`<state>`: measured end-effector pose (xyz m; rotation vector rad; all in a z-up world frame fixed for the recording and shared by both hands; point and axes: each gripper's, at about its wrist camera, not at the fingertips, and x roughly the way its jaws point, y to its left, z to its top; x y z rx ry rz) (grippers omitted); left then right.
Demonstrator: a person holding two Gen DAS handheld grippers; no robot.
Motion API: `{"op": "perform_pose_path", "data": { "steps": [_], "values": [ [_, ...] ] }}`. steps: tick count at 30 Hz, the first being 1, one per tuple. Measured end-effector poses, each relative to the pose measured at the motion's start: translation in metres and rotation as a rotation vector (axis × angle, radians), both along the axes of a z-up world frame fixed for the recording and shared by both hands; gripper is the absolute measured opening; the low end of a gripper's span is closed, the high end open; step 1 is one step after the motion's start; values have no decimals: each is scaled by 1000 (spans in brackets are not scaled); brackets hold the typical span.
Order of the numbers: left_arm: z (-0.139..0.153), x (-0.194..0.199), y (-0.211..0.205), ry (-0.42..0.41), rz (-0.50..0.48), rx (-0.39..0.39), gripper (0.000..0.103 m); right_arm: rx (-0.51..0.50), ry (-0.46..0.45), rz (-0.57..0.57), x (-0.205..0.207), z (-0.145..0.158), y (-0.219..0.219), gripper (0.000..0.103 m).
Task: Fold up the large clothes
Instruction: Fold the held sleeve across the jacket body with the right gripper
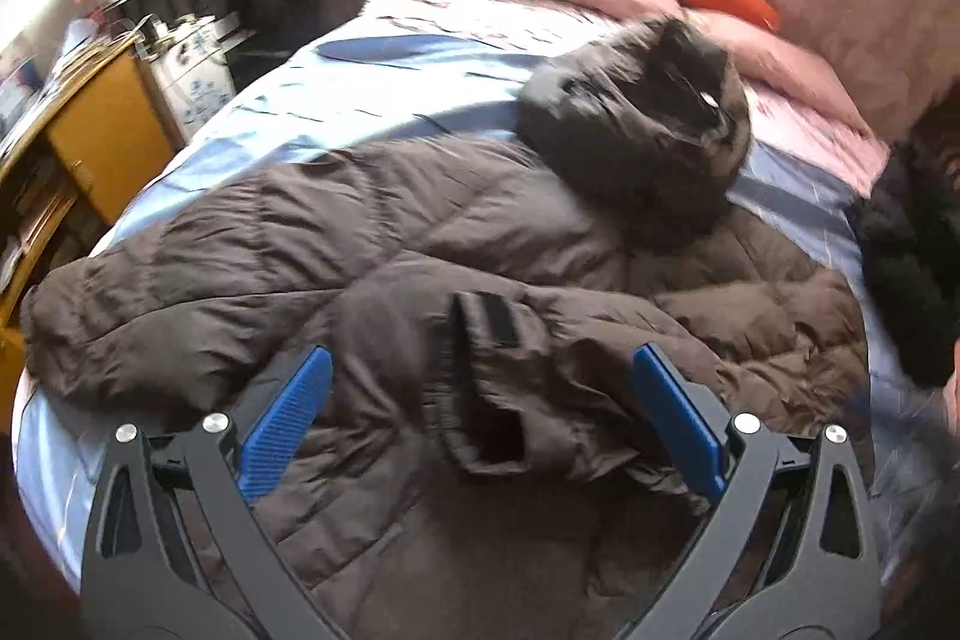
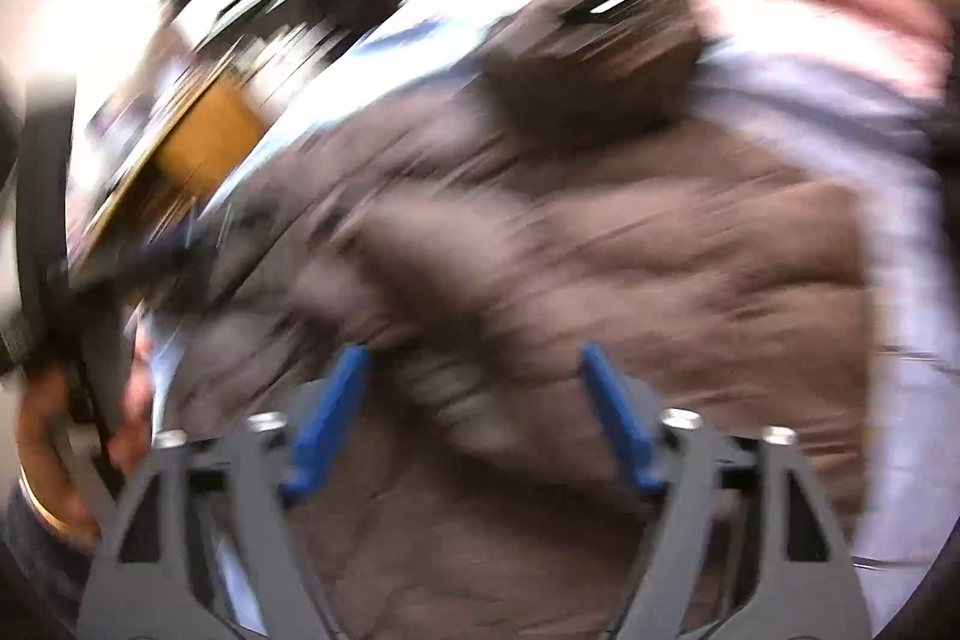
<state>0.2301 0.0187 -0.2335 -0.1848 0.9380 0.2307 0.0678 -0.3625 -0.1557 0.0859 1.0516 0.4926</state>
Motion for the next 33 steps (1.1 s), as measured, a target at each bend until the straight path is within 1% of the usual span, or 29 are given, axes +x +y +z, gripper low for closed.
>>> {"op": "perform_pose_path", "data": {
  "steps": [1,2,3,4,6,7,8,9,10,12,14,16,17,18,19,20,21,22,23,24,25,26,27,28,29,30,31,32,33],
  "values": [
    [-8,5,-9,11,-31,-4,101,-11,-28,-101,9,9,-23,47],
    [-17,10,-17,21,-63,-13,101,-8,-37,-189,16,12,-45,42],
    [-31,16,-28,39,-102,-18,101,12,-16,-277,25,11,-66,38],
    [-45,20,-36,64,-125,-9,101,24,26,-334,34,4,-79,38],
    [-78,30,-48,160,-143,29,101,11,105,-350,47,-18,-83,38],
    [-92,34,-49,202,-145,33,101,-16,131,-344,54,-31,-77,38],
    [-110,37,-50,254,-142,30,101,-92,150,-339,61,-50,-70,38],
    [-118,38,-49,269,-140,23,101,-156,159,-347,72,-68,-61,37],
    [-124,38,-47,262,-139,16,101,-191,159,-361,77,-86,-58,36],
    [-127,40,-49,267,-146,16,101,-206,142,-399,97,-113,-61,32],
    [-129,44,-53,264,-151,13,101,-187,103,-448,117,-128,-62,31],
    [-131,46,-58,259,-152,23,101,-231,93,-480,128,-139,-52,32],
    [-131,46,-59,258,-153,22,101,-264,98,-477,128,-140,-47,32],
    [-129,46,-57,260,-154,13,101,-314,109,-453,129,-135,-41,33],
    [-125,46,-54,263,-144,-5,101,-332,133,-428,126,-126,-40,33],
    [-118,46,-46,255,-122,-24,101,-306,145,-424,119,-120,-47,33],
    [-107,45,-40,225,-86,-40,101,-223,114,-425,102,-99,-56,34],
    [-101,44,-36,202,-68,-43,101,-197,78,-414,88,-81,-62,35],
    [-96,44,-35,189,-54,-35,101,-248,66,-396,74,-70,-66,37],
    [-93,45,-36,193,-44,-11,101,-310,86,-387,66,-72,-70,43],
    [-95,44,-37,210,-48,4,101,-401,173,-366,58,-87,-76,49],
    [-95,44,-40,233,-64,9,101,-479,346,-287,44,-115,-83,49],
    [-93,42,-43,234,-80,-2,101,-491,362,-267,30,-116,-90,47],
    [-89,40,-43,224,-88,-13,101,-487,317,-287,15,-105,-99,51],
    [-84,39,-43,210,-97,-25,101,-458,241,-343,-9,-84,-114,57],
    [-78,33,-43,197,-108,-35,101,-430,215,-380,-25,-74,-125,81],
    [-70,29,-44,186,-125,-39,101,-388,220,-432,-46,-68,-141,100],
    [-66,28,-47,181,-135,-34,101,-351,250,-455,-60,-70,-151,102],
    [-60,25,-51,176,-148,-23,101,-275,337,-468,-81,-81,-164,102]
  ]
}}
